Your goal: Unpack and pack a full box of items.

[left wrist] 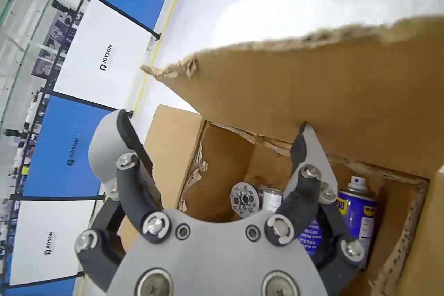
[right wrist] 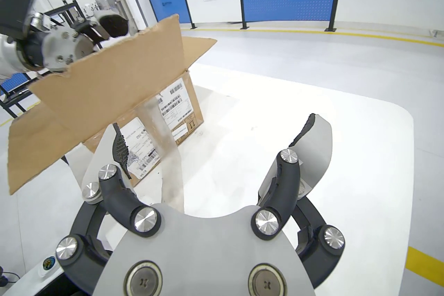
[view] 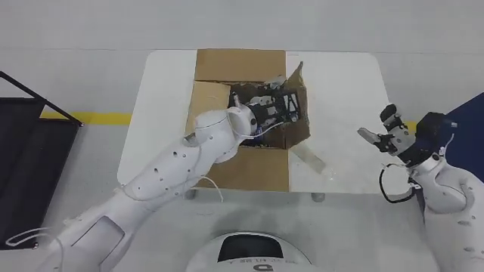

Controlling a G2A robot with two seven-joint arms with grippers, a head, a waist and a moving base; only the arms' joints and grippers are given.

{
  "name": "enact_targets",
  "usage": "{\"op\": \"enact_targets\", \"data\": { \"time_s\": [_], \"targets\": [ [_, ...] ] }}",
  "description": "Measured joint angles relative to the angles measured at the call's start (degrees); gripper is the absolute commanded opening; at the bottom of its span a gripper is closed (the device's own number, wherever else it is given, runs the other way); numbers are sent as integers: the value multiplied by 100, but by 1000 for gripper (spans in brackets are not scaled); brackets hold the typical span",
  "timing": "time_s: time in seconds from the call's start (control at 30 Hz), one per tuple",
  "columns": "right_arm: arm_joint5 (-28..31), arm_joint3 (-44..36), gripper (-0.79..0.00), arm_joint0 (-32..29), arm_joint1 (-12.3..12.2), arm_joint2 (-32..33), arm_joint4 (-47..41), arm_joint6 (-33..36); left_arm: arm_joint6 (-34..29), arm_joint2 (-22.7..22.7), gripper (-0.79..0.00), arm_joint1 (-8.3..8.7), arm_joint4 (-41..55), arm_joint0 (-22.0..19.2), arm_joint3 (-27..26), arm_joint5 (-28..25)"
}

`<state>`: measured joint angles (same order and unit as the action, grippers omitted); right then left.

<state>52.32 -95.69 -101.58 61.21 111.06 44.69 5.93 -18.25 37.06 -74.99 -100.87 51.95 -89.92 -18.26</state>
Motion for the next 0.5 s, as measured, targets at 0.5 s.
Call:
{"op": "enact_targets", "data": {
  "time_s": [0.5],
  "targets": [
    [-447,-1226,0,-253,15,-108,105,186,530,1644,0,352,-158,1239,-1459,449]
  ]
}}
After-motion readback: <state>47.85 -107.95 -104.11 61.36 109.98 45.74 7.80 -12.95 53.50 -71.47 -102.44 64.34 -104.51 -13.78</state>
